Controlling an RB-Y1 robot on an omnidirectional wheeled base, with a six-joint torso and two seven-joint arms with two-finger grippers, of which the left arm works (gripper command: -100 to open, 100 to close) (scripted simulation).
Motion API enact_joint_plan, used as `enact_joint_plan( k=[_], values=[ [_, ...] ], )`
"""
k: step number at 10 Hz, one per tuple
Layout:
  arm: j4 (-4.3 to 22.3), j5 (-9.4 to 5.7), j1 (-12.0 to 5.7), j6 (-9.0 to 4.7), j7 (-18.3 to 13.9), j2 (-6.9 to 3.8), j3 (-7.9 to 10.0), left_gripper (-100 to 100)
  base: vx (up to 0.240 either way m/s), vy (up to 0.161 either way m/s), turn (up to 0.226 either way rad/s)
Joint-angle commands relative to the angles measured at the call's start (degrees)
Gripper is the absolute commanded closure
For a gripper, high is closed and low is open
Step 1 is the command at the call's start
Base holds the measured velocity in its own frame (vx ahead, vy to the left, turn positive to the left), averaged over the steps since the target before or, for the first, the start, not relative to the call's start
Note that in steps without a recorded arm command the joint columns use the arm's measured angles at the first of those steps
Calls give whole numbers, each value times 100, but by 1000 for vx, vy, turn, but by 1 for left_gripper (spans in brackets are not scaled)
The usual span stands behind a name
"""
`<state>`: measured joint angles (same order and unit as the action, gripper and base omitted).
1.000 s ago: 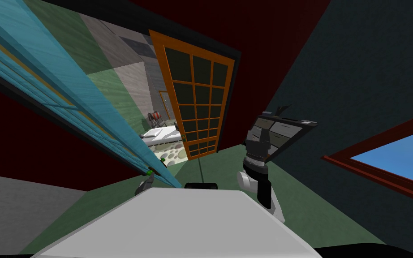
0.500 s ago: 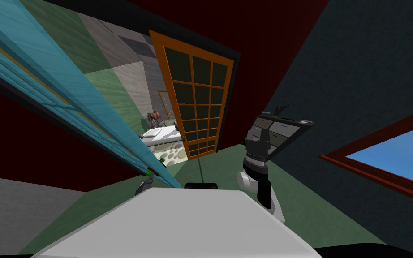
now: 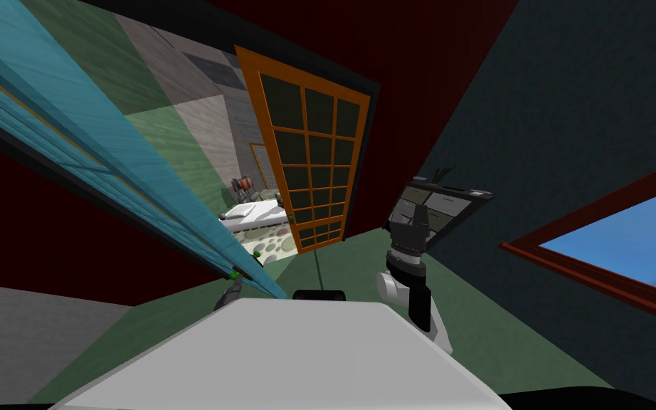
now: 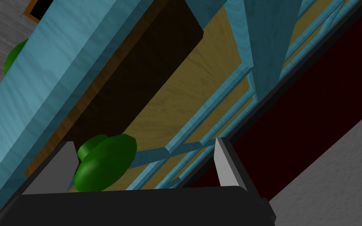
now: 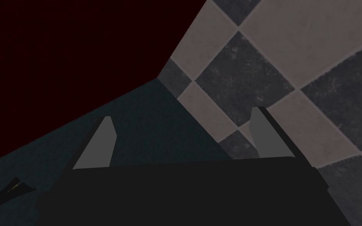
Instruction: Pull the door open
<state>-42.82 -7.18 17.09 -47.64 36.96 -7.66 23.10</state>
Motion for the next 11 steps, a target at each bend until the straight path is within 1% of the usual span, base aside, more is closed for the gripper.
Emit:
enact_joint_plan(
  k=[1,6,7,8,9,10,11],
  values=[
    [102,-99,-27,19,-167,-127,84,100,-11,11,4],
    [56,-309,12,4,-769,-182,-56,100,-13,-1,-27],
    [56,-309,12,4,-769,-182,-56,100,-3,7,-12],
    [45,-352,17,1,-895,-192,-87,100,-7,11,-29],
    [45,-352,17,1,-895,-192,-87,100,-12,0,-17],
    [35,-396,21,-3,-1020,-203,-118,100,-13,-9,-9],
    [35,-396,21,-3,-1020,-203,-118,100,-9,-2,-22]
  ],
)
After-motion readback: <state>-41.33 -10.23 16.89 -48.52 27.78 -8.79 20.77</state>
